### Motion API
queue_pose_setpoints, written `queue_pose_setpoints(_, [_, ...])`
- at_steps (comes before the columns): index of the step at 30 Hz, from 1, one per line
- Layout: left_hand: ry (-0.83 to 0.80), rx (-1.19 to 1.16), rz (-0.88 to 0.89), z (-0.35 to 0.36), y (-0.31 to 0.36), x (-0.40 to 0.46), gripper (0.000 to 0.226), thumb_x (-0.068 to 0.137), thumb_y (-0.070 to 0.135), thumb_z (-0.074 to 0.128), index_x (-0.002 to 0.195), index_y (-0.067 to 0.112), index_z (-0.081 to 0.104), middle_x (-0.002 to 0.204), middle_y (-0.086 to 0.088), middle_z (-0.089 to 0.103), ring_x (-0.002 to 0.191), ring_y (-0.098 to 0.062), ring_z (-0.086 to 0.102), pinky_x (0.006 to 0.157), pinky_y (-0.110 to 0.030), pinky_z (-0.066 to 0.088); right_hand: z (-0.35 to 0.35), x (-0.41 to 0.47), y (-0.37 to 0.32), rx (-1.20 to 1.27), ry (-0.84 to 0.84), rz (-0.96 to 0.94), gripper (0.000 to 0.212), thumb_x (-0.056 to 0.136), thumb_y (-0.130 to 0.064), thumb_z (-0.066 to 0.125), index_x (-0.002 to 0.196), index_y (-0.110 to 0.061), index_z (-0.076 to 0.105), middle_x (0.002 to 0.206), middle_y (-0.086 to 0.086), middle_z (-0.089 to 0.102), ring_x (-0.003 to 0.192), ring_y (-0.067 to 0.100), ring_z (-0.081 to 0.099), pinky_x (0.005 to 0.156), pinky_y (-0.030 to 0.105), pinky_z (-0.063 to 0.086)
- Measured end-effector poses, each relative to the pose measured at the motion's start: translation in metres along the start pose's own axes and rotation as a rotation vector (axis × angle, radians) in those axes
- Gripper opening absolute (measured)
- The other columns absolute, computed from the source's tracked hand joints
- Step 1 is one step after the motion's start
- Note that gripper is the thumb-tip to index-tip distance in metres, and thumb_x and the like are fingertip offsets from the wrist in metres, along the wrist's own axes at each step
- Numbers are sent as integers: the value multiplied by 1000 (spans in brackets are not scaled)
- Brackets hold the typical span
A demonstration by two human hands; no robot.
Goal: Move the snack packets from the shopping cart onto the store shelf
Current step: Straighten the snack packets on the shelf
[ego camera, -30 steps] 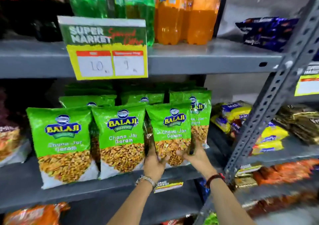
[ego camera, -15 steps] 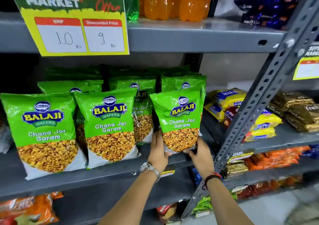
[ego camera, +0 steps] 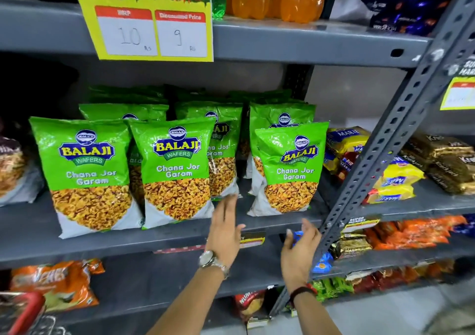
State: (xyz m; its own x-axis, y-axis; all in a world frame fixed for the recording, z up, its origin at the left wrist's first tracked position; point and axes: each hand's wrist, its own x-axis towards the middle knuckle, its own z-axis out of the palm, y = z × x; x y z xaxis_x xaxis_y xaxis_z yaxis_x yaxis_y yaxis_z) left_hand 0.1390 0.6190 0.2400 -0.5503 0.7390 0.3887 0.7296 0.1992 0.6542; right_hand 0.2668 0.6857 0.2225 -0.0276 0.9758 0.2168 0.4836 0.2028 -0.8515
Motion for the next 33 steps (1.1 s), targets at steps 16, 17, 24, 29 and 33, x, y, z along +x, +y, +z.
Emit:
queue_pose_setpoints(16, [269,-95,-394,-85,-80,-4,71,80,2,61,137,2,20,145,-29,26,133,-41,29,98,-48,40,102,-35,-92,9,-586,-278,61,80,-22,65,130,-4,35,135,19,43,129,31,37,106,42,38])
queue_pose_setpoints(17, [265,-96,-391,-82,-78,-4,70,79,3,62,137,1,22,143,-28,30,134,-40,29,101,-47,38,101,-34,-90,1,-559,-270,58,81,-22,64,128,-3,37,133,19,45,127,32,39,104,42,40])
queue_pose_setpoints(24, [150,-140,-301,-62,-61,0,67,78,9,65,133,-3,28,134,-27,43,127,-38,40,104,-41,34,81,-21,-70,16,-393,-218,38,81,-15,64,109,2,44,108,22,52,107,36,48,85,43,42])
queue_pose_setpoints(29, [116,-163,-297,-54,-54,3,67,81,8,61,136,1,24,135,-26,41,128,-37,37,105,-42,33,73,-16,-69,39,-418,-183,41,80,-12,64,113,-1,42,116,20,51,112,33,47,90,40,41])
queue_pose_setpoints(33, [191,-134,-234,-65,-62,-10,62,80,3,61,133,5,30,135,-25,41,129,-34,34,106,-46,34,62,-45,-74,132,-234,-168,52,81,-12,63,126,-8,37,130,16,36,117,29,45,100,41,41])
